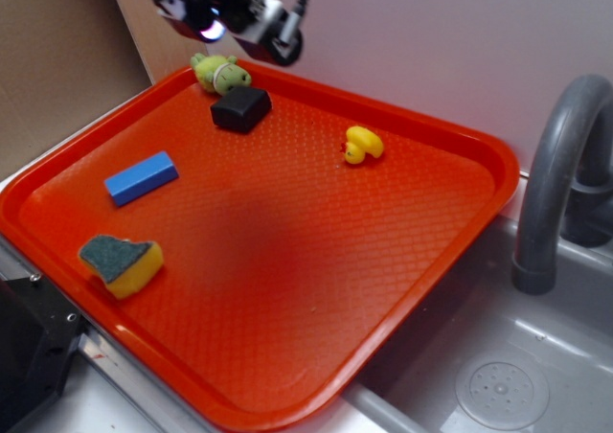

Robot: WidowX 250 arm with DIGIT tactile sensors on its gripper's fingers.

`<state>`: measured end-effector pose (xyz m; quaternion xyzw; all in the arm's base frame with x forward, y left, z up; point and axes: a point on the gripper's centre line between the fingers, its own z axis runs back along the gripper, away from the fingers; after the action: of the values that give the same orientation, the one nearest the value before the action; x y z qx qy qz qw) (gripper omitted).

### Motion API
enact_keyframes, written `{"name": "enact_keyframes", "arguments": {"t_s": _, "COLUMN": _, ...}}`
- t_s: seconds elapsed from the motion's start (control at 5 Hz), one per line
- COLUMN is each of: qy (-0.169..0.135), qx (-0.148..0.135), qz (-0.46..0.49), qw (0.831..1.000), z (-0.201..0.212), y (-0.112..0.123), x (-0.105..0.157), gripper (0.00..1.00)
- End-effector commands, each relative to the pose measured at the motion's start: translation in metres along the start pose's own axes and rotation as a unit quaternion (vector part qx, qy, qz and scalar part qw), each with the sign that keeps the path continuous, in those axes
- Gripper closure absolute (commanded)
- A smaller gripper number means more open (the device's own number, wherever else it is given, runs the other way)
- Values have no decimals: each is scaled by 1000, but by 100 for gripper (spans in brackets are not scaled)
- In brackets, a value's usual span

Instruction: Grab the yellow duck.

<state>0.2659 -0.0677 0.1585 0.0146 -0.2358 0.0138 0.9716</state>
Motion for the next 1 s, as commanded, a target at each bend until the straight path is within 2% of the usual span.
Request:
{"name": "enact_keyframes", "arguments": {"t_s": 0.0, "qy": -10, "qx": 5, "qz": -6, "qw": 1000, "z": -39, "y": -7, "x": 20, "gripper": 0}}
{"name": "enact_keyframes", "arguments": {"t_s": 0.2, "qy": 2, "qx": 23, "qz": -9, "qw": 1000, "z": -70, "y": 0, "x": 25, "gripper": 0}}
{"name": "enact_keyframes", "arguments": {"t_s": 0.4, "qy": 11, "qx": 30, "qz": -10, "qw": 999, "z": -88, "y": 2, "x": 28, "gripper": 0}}
{"name": "enact_keyframes", "arguments": {"t_s": 0.6, "qy": 13, "qx": 22, "qz": -13, "qw": 1000, "z": -106, "y": -1, "x": 30, "gripper": 0}}
{"name": "enact_keyframes", "arguments": {"t_s": 0.8, "qy": 19, "qx": -34, "qz": -10, "qw": 999, "z": -113, "y": -15, "x": 27, "gripper": 0}}
